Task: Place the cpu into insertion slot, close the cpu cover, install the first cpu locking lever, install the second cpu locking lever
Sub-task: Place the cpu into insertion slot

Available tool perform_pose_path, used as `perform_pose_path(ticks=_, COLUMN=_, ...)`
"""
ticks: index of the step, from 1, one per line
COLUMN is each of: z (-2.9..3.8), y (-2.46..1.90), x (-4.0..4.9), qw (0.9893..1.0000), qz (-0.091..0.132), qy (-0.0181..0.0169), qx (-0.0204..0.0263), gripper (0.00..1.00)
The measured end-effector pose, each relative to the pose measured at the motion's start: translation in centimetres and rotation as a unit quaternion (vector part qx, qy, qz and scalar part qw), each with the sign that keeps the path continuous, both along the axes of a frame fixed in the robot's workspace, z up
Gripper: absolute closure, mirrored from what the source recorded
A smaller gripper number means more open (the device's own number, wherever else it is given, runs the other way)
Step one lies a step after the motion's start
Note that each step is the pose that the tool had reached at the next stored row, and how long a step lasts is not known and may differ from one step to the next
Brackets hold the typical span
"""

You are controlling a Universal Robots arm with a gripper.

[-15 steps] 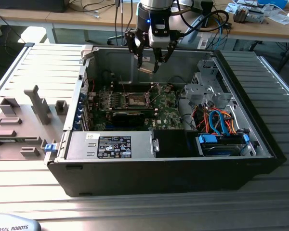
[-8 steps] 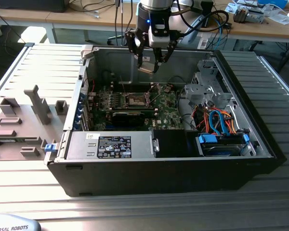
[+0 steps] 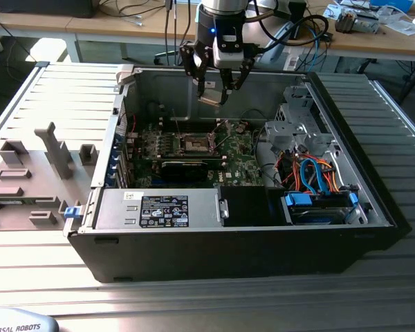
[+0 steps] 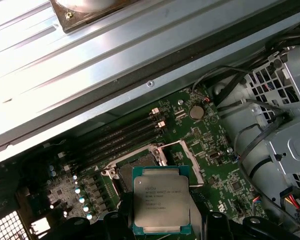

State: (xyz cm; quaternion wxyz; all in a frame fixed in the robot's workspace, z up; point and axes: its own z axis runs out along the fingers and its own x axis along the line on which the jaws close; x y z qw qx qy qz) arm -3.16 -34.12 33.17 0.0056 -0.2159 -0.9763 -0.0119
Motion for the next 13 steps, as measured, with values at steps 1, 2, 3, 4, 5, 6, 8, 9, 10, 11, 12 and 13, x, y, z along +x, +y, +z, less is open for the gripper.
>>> perform_pose_path(ticks=1, z=0.0, y=0.0, x=0.0, qw=1.0, qz=0.0, qy=0.0, qx=0.0, gripper=0.46)
perform_pose_path(ticks=2, z=0.0, y=0.0, x=0.0, qw=1.0, qz=-0.001, qy=0.0, qx=0.0, gripper=0.46)
perform_pose_path(ticks=3, z=0.0, y=0.0, x=0.0, qw=1.0, qz=-0.001, qy=0.0, qx=0.0, gripper=0.46)
perform_pose_path(ticks=4, z=0.0, y=0.0, x=0.0, qw=1.0, qz=-0.001, qy=0.0, qx=0.0, gripper=0.46)
perform_pose_path(ticks=5, z=0.0, y=0.0, x=0.0, qw=1.0, qz=-0.002, qy=0.0, qx=0.0, gripper=0.46)
perform_pose_path(ticks=6, z=0.0, y=0.0, x=0.0, qw=1.0, qz=-0.003, qy=0.0, qx=0.0, gripper=0.46)
perform_pose_path(ticks=8, z=-0.01, y=0.0, x=0.0, qw=1.0, qz=-0.004, qy=0.0, qx=0.0, gripper=0.46)
perform_pose_path(ticks=9, z=0.0, y=0.0, x=0.0, qw=1.0, qz=-0.004, qy=0.0, qx=0.0, gripper=0.46)
perform_pose_path(ticks=10, z=-0.01, y=0.0, x=0.0, qw=1.0, qz=-0.004, qy=0.0, qx=0.0, gripper=0.46)
perform_pose_path(ticks=11, z=0.0, y=0.0, x=0.0, qw=1.0, qz=-0.005, qy=0.0, qx=0.0, gripper=0.46)
perform_pose_path(ticks=12, z=-0.01, y=0.0, x=0.0, qw=1.0, qz=-0.005, qy=0.0, qx=0.0, gripper=0.46)
perform_pose_path(ticks=13, z=-0.01, y=0.0, x=0.0, qw=1.0, qz=-0.005, qy=0.0, qx=0.0, gripper=0.46)
